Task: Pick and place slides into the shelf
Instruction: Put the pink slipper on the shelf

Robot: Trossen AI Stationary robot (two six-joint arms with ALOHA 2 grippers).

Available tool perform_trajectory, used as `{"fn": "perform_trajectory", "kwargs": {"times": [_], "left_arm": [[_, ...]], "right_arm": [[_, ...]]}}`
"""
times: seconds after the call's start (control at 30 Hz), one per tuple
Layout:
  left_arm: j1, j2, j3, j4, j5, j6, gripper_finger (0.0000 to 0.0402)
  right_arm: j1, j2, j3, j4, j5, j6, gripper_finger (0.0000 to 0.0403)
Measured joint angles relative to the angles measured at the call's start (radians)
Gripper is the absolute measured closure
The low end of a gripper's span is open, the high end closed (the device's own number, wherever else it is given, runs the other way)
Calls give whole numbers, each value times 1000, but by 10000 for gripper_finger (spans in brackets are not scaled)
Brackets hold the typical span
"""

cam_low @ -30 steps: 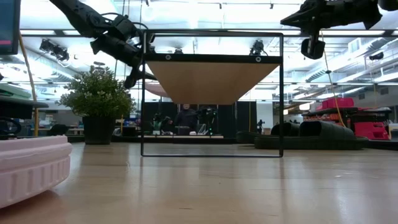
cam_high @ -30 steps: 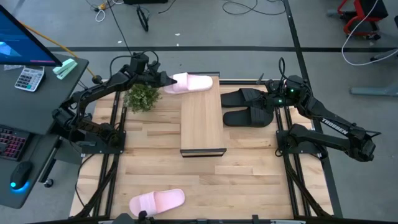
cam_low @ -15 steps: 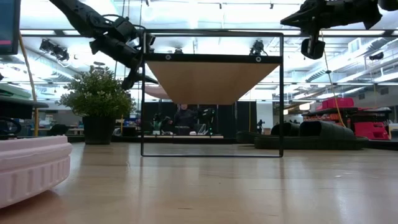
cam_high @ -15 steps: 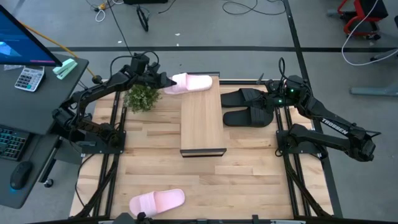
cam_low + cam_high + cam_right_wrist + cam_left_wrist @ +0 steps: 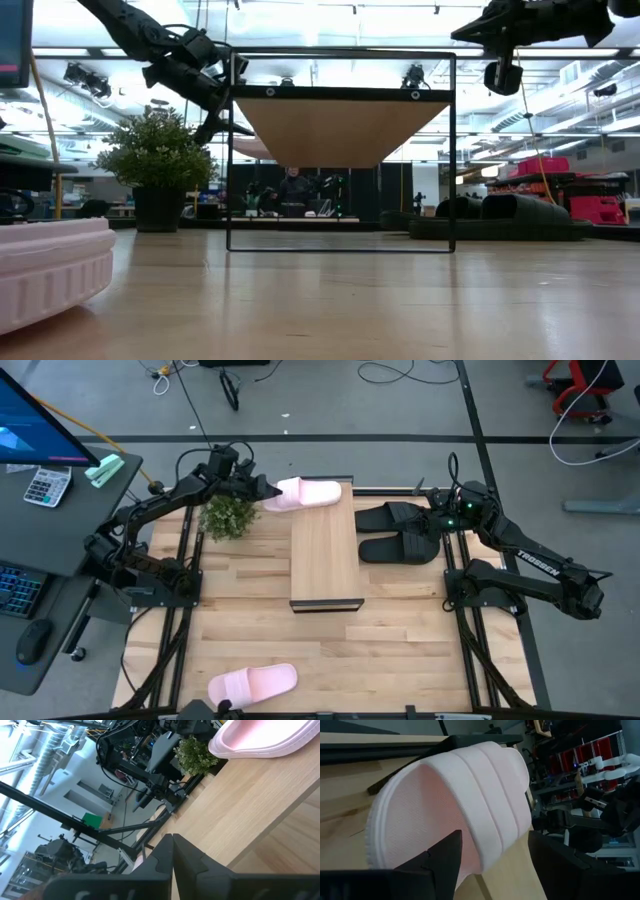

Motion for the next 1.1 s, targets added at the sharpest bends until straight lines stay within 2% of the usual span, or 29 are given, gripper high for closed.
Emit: {"fn": "perform_trajectory", "kwargs": {"times": [0.93, 1.1], "left_arm": [[51, -55, 0, -40, 55, 7, 181], [50, -69, 50, -42, 55, 37, 186]], "right_arm": [[0, 0, 0, 0, -1, 4, 387], [0, 0, 0, 0, -1, 3, 389]]}}
